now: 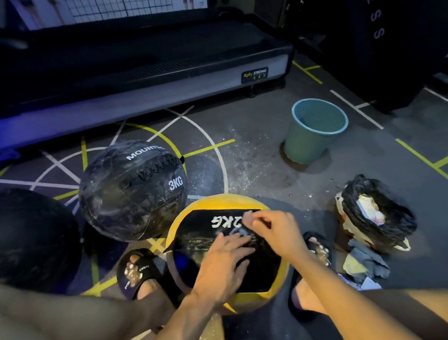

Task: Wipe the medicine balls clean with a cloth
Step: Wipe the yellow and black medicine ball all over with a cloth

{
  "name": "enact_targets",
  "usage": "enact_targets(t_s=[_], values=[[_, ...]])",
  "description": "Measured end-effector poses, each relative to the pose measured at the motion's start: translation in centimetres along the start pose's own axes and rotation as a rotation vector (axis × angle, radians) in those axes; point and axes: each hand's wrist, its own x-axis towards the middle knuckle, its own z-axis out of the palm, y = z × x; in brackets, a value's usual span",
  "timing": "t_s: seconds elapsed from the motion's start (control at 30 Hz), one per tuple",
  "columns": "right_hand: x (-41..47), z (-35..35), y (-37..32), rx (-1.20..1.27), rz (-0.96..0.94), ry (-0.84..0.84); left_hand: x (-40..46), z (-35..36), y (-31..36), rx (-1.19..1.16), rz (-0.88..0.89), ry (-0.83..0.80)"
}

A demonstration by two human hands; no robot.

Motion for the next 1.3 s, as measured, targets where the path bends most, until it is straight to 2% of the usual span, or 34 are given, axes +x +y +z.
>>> enact_targets(t_s=[0.03,0.13,0.2,0.33,0.53,0.63,0.73,0.8,0.87,0.97,1.0,1.07,1.23,1.3], values=[[0.2,-0.2,0.9,-0.019,0.059,0.033,0.1,-0.5,0.1,-0.014,-0.013,-0.028],[-1.0,-0.5,3.1,-0.072,0.157,0.071,0.4,-2.5,-0.7,0.046,-0.078,0.106],[-2.5,-0.7,4.5,-0.05,0.205,0.094,0.3,-4.1,-2.2,0.149,-0.19,0.147],[-4.4,-1.6,6.3,-0.012,0.304,0.136,-0.8,-5.7,-3.9,0.216,-0.46,0.052],[-3.7,-0.1,5.2,0.011,0.431,0.236,-2.1,-3.9,-2.5,0.118,-0.423,0.1],[-2.3,1.6,0.5,0.106,0.262,0.251,-2.3,-3.5,-2.8,0.068,-0.434,0.107],[-2.0,4.0,-3.4,-0.019,-0.074,0.063,-2.2,-3.6,-2.9,0.068,-0.447,0.119],[-1.3,3.9,-2.5,-0.103,-0.215,-0.021,-2.2,-3.9,-3.0,0.063,-0.473,0.116],[-0.1,2.2,-0.6,-0.1,-0.087,0.011,-1.9,-3.9,-3.1,0.055,-0.484,0.113],[1.3,0.5,1.4,-0.056,0.282,0.134,-1.6,-3.6,-2.8,0.037,-0.459,0.113],[1.5,0.8,1.2,-0.083,0.309,0.145,-1.6,-3.4,-2.7,0.025,-0.456,0.116],[1.4,2.4,-0.8,-0.079,0.228,0.131,-1.4,-3.3,-2.8,0.018,-0.457,0.115],[-0.3,5.0,-5.4,-0.132,-0.234,-0.057,-1.1,-3.6,-3.0,0.037,-0.453,0.093],[0.5,3.7,-3.5,-0.146,-0.23,-0.012,-0.9,-3.6,-2.9,0.026,-0.454,0.093]])
